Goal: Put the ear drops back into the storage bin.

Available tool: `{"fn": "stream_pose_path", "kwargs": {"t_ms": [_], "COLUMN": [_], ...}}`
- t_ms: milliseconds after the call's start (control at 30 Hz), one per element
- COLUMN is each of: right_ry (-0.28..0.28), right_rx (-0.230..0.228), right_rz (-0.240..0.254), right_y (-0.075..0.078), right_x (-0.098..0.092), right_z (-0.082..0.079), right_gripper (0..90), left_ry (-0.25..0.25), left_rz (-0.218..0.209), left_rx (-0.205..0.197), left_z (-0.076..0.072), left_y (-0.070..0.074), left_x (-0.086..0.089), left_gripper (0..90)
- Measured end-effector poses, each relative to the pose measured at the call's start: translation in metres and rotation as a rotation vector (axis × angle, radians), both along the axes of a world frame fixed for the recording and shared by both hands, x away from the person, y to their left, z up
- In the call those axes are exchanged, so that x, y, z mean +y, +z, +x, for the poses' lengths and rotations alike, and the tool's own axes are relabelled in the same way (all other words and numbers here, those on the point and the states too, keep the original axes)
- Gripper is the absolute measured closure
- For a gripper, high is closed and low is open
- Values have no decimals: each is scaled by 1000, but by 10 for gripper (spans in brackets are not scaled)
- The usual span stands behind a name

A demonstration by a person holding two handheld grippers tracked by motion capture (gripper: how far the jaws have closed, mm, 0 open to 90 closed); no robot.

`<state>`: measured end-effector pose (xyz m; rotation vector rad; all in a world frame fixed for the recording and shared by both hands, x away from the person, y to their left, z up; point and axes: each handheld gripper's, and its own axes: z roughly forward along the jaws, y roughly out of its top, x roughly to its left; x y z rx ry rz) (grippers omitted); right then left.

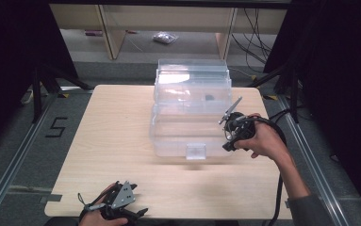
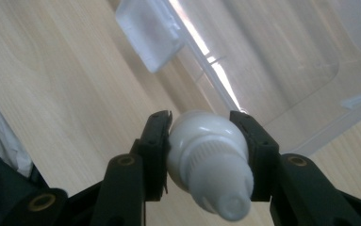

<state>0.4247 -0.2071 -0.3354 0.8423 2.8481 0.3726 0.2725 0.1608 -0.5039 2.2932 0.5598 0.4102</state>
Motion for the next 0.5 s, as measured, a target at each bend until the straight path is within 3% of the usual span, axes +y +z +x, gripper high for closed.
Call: {"fn": "stream_pose_path", "kwargs": {"t_ms": [100,133,267,500], "right_ry": [-18,-23,-43,-93], "right_rx": [5,3,7,28], "right_rz": [-1,-4,-6,-6], "right_y": [2,2,2,-4], "right_x": [-1,-2,-4,-6], "right_z": [7,10,22,48], "right_gripper": [602,602,602,602], "left_ry": [-4,0,-3,-1], "left_rz": [15,-1,14,-1], "left_rx": [-6,0,-6,1], "left_z": [1,0,1,0], "left_y": [0,0,0,0], "left_x": [1,0,1,0], "left_gripper": [153,153,153,153]}}
